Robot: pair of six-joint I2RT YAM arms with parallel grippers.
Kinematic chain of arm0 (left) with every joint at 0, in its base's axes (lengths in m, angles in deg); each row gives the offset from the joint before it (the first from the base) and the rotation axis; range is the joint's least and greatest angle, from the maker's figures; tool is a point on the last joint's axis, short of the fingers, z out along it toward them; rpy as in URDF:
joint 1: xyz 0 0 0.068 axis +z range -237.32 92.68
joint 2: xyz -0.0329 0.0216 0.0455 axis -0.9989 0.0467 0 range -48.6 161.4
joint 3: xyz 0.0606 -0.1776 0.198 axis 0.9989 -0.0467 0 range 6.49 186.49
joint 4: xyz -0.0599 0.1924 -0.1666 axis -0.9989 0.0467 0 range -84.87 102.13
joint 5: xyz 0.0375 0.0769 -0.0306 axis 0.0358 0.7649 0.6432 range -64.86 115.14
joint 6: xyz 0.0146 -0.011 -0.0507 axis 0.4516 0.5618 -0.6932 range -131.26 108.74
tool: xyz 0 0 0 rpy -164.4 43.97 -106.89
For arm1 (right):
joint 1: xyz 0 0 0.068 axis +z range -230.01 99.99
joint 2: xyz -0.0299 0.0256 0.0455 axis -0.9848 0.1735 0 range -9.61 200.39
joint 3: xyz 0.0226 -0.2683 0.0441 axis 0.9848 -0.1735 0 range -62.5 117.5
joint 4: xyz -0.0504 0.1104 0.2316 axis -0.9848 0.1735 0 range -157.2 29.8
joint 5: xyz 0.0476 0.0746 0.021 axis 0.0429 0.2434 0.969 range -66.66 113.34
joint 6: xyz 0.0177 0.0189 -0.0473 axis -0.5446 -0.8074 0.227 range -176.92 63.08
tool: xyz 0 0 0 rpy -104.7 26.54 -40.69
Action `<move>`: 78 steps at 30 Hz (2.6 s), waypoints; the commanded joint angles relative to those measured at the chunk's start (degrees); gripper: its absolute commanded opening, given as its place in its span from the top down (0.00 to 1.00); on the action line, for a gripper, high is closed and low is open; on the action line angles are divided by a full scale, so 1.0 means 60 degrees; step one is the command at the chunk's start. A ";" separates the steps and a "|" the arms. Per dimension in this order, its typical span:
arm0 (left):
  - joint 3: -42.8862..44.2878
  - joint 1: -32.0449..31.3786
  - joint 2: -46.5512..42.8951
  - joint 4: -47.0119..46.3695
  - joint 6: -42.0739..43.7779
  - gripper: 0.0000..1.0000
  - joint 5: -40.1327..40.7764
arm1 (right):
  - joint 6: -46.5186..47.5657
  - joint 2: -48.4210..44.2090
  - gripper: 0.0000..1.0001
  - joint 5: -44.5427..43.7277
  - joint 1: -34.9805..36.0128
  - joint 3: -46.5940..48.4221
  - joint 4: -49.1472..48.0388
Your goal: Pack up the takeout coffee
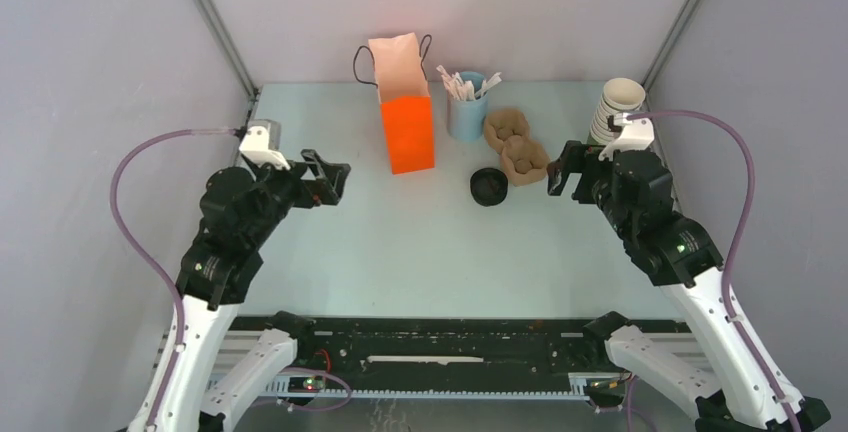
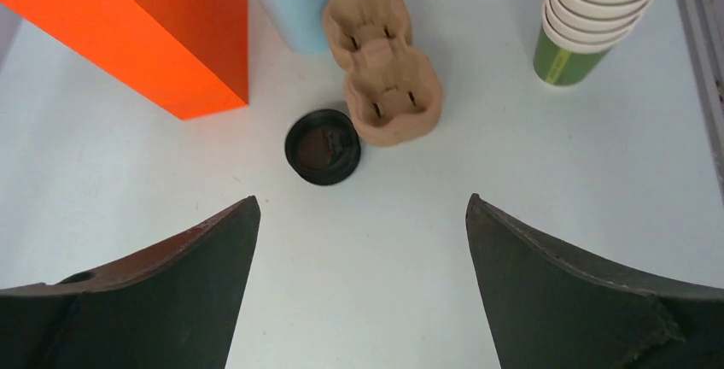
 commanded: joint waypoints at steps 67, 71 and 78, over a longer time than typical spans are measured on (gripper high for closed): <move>0.0058 -0.1301 0.2003 -0.0909 0.1520 0.00 -0.0531 | -0.0281 1.1293 0.71 0.1318 -0.6409 1.0014 0.2848; 0.0044 -0.1301 0.2014 -0.0930 0.1520 0.00 -0.0575 | -0.0239 1.1288 0.69 0.1301 -0.6409 1.0078 0.2902; 0.0031 -0.1301 0.2024 -0.0946 0.1534 0.00 -0.0562 | -0.0233 1.1425 0.79 0.1447 -0.6424 1.0207 0.2972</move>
